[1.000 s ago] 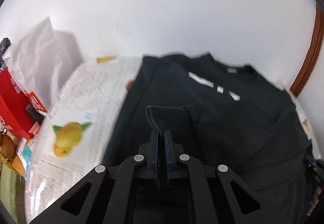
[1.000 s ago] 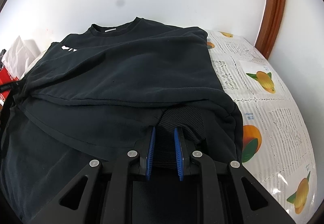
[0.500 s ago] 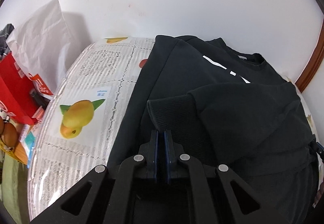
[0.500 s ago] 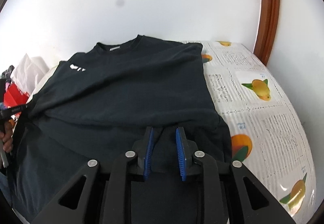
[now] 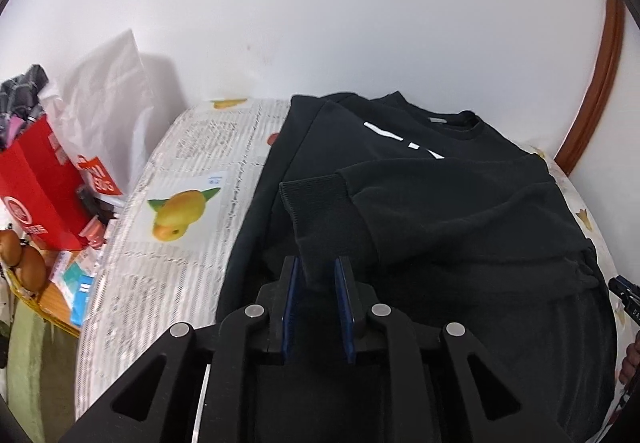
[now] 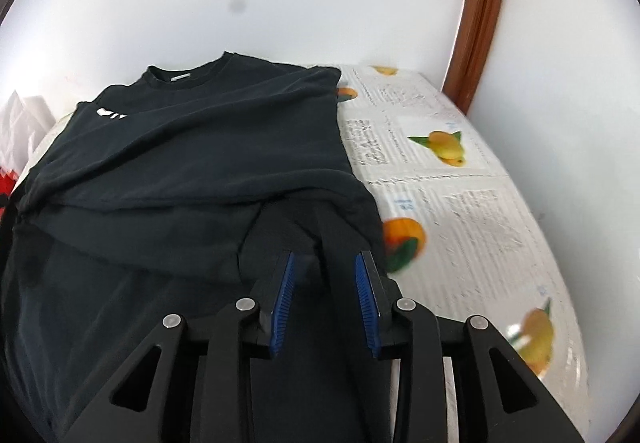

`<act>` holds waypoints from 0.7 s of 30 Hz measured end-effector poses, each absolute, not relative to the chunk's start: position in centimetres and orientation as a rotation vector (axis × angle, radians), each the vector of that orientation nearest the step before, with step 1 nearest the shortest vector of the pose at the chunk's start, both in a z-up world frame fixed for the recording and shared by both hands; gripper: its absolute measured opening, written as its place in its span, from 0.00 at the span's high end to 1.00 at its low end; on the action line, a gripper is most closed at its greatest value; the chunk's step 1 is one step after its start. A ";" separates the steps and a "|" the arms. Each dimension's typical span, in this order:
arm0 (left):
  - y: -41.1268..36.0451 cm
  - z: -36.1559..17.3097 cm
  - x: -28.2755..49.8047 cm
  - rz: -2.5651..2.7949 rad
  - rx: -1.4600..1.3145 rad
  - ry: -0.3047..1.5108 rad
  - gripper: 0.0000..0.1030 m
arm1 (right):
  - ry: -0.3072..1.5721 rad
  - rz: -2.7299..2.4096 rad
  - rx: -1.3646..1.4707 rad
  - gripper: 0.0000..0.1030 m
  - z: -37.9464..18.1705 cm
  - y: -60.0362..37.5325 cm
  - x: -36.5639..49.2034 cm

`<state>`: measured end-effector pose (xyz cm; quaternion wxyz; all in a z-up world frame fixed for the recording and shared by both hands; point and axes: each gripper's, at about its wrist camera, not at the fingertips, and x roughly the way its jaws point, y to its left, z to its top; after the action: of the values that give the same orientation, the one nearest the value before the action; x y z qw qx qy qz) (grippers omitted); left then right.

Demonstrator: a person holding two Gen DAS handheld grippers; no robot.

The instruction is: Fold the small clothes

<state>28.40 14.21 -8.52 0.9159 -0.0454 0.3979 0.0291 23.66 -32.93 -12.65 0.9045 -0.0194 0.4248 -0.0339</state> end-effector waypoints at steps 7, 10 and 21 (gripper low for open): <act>14.8 -7.4 24.2 0.062 -0.125 0.787 0.52 | 0.918 -0.113 -0.005 0.70 -13.0 -35.8 20.0; 15.8 -7.5 22.2 0.053 -0.142 0.803 0.48 | 0.923 -0.152 -0.002 0.70 -13.6 -37.0 18.4; 19.0 -12.6 15.4 0.035 -0.206 0.918 0.47 | 0.939 -0.051 0.109 0.48 -16.2 -37.4 13.4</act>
<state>15.44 19.05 -12.59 0.8913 -0.0993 0.4421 0.0170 13.35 -37.36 -16.22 0.8900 0.0526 0.4522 -0.0245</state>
